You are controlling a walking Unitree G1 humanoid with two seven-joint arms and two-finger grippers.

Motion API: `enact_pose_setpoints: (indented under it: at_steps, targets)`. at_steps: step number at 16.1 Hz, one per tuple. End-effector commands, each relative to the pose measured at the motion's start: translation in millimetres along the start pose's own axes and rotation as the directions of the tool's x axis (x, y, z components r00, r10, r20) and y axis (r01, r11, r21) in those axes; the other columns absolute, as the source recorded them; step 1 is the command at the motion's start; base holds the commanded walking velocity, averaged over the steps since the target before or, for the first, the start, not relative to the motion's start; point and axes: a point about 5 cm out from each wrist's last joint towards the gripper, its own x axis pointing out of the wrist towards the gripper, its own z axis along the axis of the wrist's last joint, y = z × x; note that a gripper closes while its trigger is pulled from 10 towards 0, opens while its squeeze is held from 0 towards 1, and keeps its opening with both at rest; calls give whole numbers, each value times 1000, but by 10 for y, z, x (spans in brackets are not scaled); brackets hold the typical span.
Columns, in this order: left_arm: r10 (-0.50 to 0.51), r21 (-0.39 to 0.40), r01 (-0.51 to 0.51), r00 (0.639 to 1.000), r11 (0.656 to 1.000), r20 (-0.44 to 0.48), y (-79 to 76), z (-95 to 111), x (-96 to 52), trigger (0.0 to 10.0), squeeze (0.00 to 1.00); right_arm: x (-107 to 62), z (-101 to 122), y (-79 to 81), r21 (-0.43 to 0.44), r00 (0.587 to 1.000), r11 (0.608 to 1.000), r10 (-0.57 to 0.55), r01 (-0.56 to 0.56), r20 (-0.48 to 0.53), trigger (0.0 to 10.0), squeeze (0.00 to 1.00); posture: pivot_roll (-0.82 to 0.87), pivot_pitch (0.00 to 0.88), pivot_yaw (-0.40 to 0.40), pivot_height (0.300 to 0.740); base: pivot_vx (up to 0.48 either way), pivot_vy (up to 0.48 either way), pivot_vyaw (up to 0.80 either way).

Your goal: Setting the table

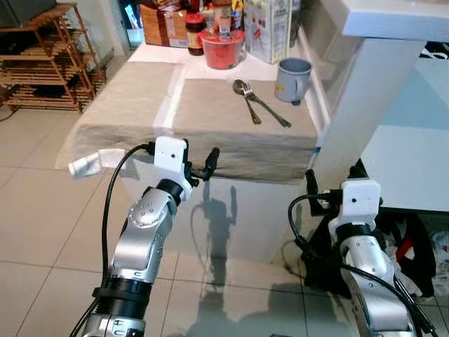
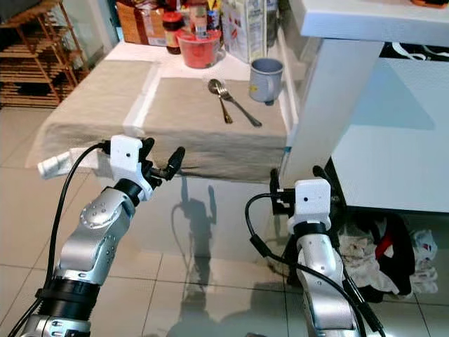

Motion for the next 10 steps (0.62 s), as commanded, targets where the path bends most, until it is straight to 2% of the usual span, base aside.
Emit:
enact_pose_setpoints:
  at_steps: [1, 3, 10]
  targets:
    - [-18, -11, 18, 999, 1000, 41, -21, 100, 21, 10000, 0, 2, 45, 44, 15, 999, 999, 31, -31, 21, 10000, 0, -27, 40, 20, 740, 289, 0, 0]
    - [-5, -11, 6, 998, 1000, 58, -32, 172, 58, 10000, 0, 45, 149, 82, 11, 997, 998, 60, -60, 58, 10000, 0, -28, 37, 19, 740, 450, 0, 0]
    - [-10, 12, 9, 996, 1000, 86, -49, 231, 76, 10000, 0, 163, 283, 108, 5, 990, 995, 101, -102, 104, 10000, 0, -21, 12, 15, 740, 455, 0, 0]
